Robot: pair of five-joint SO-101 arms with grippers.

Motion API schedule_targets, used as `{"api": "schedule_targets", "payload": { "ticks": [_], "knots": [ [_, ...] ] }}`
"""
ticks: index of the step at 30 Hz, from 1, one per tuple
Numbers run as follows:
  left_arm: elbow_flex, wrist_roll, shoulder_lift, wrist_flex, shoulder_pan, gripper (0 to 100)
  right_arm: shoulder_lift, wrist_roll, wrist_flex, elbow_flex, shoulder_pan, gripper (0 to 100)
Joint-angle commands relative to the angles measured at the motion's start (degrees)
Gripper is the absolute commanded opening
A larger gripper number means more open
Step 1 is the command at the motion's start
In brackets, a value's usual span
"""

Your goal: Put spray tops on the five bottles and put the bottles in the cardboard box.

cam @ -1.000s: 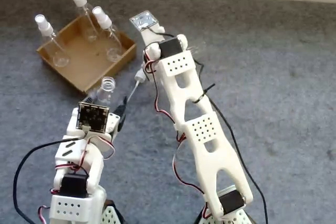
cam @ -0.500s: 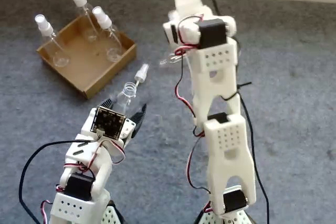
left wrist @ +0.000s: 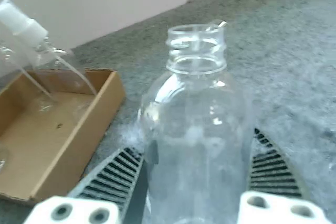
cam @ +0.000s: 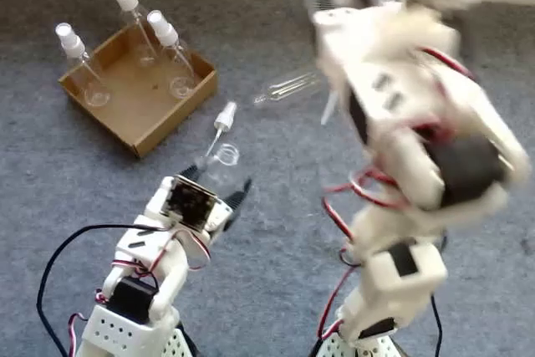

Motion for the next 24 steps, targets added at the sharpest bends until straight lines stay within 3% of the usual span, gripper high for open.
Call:
{"api": "schedule_targets", "payload": {
  "ticks": [1, 6, 14, 24],
  "knots": [
    [1.2, 0.2, -0.2, 1.3, 4.6, 15, -14.8, -0.9, 1.1, 12.9, 5.2, 0.8],
    [1.2, 0.2, -0.3, 1.4, 8.0, 15, -31.0, -0.9, 0.8, 30.5, 5.7, 0.8],
    [1.2, 0.3, -0.3, 1.5, 21.6, 15, -46.0, -0.9, -0.8, 51.2, 5.7, 0.8],
    [1.2, 0.3, -0.2, 2.5, 28.9, 15, -59.1, -0.9, -12.5, 80.0, 5.7, 0.8]
  ]
}}
